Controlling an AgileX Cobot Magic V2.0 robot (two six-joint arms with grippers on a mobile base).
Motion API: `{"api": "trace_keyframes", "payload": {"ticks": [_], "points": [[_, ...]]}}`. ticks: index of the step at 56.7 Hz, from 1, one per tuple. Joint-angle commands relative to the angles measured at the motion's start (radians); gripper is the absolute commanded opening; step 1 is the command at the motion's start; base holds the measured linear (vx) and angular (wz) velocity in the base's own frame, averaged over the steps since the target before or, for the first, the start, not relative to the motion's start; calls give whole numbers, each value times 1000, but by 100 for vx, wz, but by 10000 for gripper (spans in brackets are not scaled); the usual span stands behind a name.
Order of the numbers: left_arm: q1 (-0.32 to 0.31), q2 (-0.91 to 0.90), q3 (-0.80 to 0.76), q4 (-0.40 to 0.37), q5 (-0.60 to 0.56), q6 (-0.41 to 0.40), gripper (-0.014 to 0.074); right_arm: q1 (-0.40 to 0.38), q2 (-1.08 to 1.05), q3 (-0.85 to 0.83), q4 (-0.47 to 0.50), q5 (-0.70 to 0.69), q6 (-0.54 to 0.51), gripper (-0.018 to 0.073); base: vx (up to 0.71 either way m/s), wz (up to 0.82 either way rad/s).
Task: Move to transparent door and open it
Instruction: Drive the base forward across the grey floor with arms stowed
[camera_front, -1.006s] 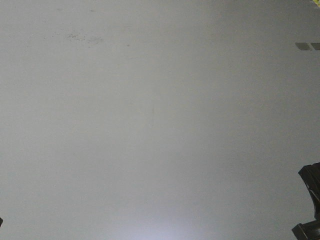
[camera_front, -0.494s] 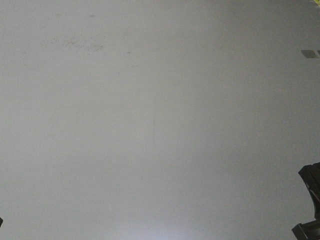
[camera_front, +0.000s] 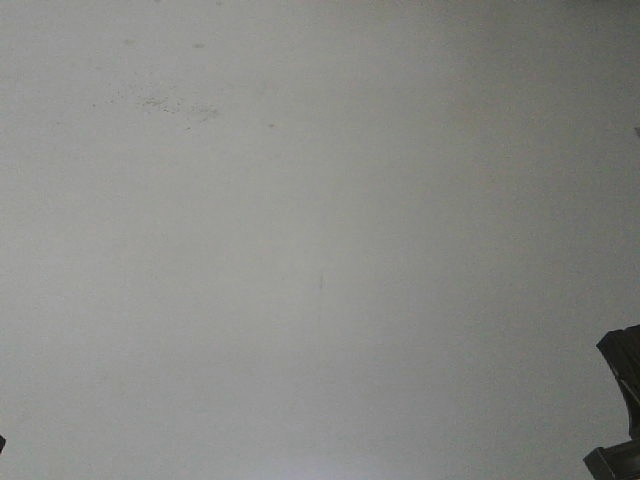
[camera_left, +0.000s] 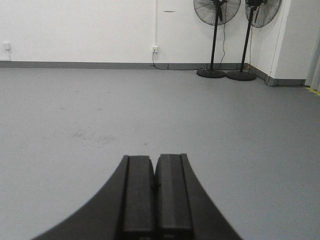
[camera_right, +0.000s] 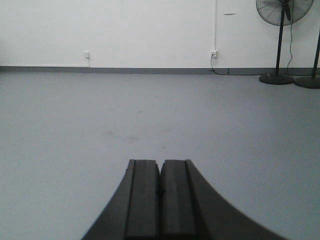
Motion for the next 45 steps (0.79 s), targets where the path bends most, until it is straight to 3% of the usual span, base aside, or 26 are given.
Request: {"api": "trace_keyframes", "payload": {"ticks": [1,45], "points": [[-5,-15,10,-6,-84,-7,3,-5,-15,2,-10,-87,-2,1,37,6],[-5,-14,10,-6,-84,-7,3,-5,-15,2,-10,-87,-2,1,45,6]]}}
